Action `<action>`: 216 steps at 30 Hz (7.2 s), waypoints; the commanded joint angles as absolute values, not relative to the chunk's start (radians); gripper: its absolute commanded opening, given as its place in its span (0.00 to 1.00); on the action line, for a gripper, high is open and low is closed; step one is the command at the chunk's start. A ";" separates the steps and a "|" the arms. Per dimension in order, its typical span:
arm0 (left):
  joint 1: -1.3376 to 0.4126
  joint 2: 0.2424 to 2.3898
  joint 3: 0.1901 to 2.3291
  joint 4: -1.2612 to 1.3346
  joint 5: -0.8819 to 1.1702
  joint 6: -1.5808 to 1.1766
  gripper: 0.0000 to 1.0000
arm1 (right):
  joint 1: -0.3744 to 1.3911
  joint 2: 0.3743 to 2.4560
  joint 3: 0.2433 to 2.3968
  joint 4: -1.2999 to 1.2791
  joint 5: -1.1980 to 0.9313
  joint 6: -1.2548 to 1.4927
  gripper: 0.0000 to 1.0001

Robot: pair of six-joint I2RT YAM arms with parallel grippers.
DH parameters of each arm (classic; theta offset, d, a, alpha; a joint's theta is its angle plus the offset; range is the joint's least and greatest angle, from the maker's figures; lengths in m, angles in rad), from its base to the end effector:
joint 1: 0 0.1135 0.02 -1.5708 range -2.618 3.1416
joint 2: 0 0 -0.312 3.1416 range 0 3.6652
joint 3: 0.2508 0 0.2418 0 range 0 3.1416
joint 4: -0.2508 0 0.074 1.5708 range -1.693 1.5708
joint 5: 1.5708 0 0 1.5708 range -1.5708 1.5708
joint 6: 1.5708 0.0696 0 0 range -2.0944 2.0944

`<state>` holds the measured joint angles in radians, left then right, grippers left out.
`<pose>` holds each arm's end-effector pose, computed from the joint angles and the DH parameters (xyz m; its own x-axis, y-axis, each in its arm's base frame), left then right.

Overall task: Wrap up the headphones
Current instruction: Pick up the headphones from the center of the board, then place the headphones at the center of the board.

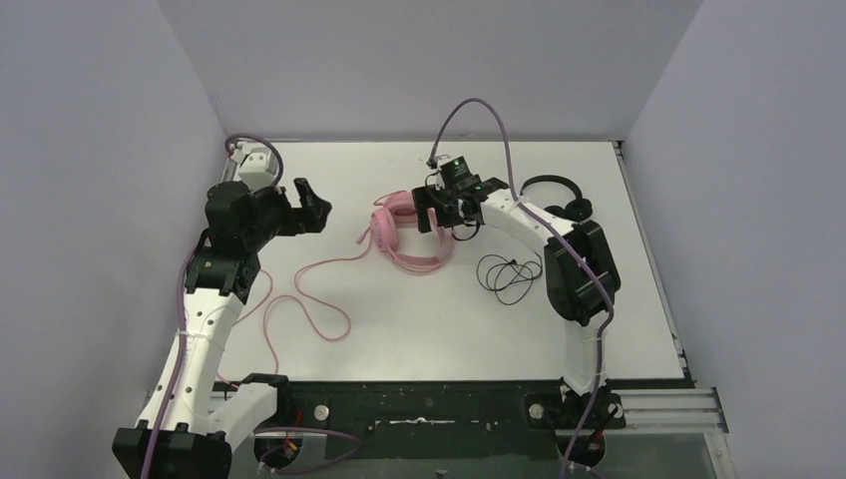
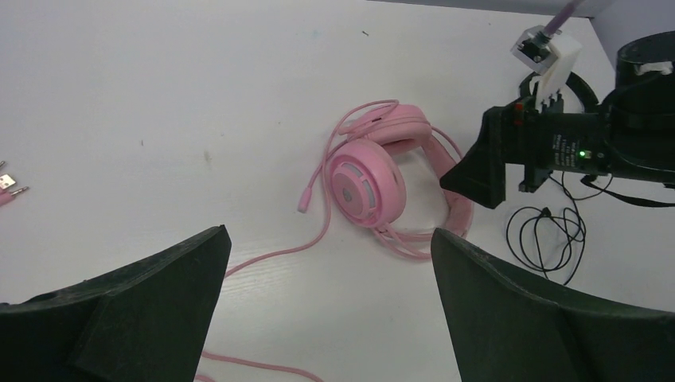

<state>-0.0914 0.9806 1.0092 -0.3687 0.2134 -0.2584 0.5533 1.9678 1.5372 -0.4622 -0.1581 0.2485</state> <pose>0.2104 -0.0341 0.3920 -0.3948 -0.2146 -0.8934 0.1936 0.9311 -0.3092 0.3925 0.2553 0.2468 -0.7906 -0.2028 -0.5778 -0.4215 0.8647 0.2731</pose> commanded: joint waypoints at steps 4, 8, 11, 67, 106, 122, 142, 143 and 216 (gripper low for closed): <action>-0.085 1.026 1.035 -0.274 0.316 -0.277 0.97 | 0.547 2.091 1.715 -0.553 0.021 0.350 1.00; -0.083 1.045 1.041 -0.264 0.348 -0.291 0.96 | 0.548 2.130 1.733 -0.568 0.038 0.359 0.95; -0.081 1.053 1.043 -0.260 0.359 -0.299 0.96 | 0.548 2.142 1.718 -0.564 0.051 0.377 0.87; -0.409 1.053 0.857 0.136 0.547 -0.350 0.81 | 0.357 1.685 1.418 -0.516 -0.479 0.516 0.04; -0.334 1.352 0.966 0.105 0.800 -0.586 0.80 | 0.728 1.535 1.426 -0.380 -0.296 -0.661 0.00; -0.365 1.427 1.032 0.006 0.851 -0.563 0.30 | 0.784 1.526 1.387 -0.274 -0.245 -0.570 0.00; -0.365 1.330 0.971 0.144 0.854 -0.568 0.00 | 0.651 1.492 1.314 -0.455 -0.018 0.009 1.00; -0.365 1.335 0.973 0.144 0.863 -0.570 0.00 | 0.623 1.473 1.288 -0.428 -0.078 0.008 1.00; -0.438 1.260 0.661 0.812 0.666 -0.756 0.82 | 0.193 1.300 1.619 -0.498 -0.551 0.505 0.00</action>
